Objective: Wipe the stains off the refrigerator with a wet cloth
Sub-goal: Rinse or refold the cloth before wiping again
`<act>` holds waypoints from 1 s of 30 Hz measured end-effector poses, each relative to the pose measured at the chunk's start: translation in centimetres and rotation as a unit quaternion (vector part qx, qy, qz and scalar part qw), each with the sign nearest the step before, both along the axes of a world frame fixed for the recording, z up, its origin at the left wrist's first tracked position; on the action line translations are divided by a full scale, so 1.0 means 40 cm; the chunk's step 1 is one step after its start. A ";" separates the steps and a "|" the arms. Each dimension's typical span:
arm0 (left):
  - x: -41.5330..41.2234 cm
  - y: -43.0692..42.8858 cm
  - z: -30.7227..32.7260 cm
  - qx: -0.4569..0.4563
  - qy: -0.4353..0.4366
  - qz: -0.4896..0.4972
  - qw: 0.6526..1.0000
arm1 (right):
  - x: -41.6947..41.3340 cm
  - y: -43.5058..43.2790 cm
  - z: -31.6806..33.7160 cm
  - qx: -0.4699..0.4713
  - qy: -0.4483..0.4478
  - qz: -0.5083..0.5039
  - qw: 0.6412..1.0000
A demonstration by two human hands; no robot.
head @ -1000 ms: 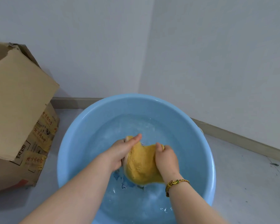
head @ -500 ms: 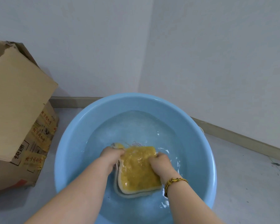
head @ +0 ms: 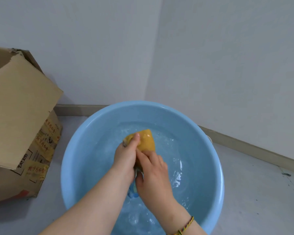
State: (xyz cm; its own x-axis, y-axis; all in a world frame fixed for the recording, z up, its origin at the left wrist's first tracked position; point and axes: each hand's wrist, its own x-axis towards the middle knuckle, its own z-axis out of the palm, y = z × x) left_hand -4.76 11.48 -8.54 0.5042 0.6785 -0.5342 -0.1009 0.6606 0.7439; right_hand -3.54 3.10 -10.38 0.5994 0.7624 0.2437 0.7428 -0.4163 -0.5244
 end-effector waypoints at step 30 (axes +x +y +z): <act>-0.005 -0.008 0.018 0.561 0.408 -0.454 0.559 | 0.163 0.029 0.069 -0.285 -0.288 0.128 0.905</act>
State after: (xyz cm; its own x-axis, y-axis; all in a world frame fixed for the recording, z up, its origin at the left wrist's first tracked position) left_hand -4.95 11.17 -7.80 0.8121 0.4791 -0.3331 0.5724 -0.7649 0.2955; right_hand 2.98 4.28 -7.64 0.2836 0.9588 -0.0178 0.9352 -0.2724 0.2264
